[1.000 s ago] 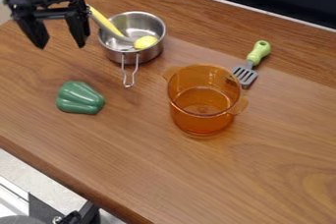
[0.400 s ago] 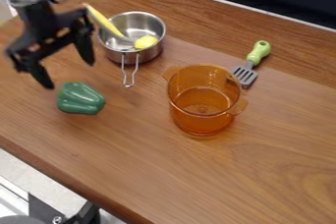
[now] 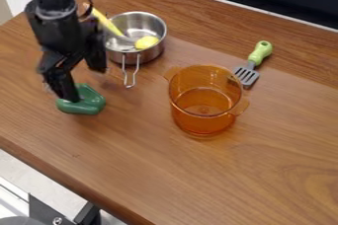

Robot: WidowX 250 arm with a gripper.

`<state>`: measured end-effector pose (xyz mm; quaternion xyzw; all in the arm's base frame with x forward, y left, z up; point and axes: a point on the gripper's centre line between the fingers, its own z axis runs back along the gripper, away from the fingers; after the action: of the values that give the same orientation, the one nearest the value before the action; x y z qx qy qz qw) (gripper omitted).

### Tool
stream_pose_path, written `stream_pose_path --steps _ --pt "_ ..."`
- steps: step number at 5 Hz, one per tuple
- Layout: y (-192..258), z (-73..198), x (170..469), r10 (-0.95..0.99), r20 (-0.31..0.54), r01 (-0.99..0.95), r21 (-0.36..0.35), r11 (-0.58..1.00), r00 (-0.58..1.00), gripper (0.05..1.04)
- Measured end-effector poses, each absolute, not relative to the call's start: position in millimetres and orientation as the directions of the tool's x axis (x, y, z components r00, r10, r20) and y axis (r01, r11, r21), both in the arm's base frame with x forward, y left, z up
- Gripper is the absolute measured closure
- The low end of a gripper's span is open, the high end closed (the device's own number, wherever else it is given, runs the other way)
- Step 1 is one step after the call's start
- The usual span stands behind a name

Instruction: Put the green pepper in the pot.

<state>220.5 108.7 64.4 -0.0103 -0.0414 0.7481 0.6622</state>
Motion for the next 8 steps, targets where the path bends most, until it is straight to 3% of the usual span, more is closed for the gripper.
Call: stream_pose_path --steps 3,5,6,8 --pt "115 45 217 0.990 0.001 -0.990 0.012 -0.141 -0.141 0.084" --pt "121 42 215 0.994 -0.008 -0.994 -0.010 -0.106 -0.106 0.112" --pt "121 42 214 0.997 -0.010 -0.996 -0.029 -0.080 -0.080 0.224" --pt "118 46 207 1.000 -0.017 -1.000 0.005 0.026 0.026 0.225"
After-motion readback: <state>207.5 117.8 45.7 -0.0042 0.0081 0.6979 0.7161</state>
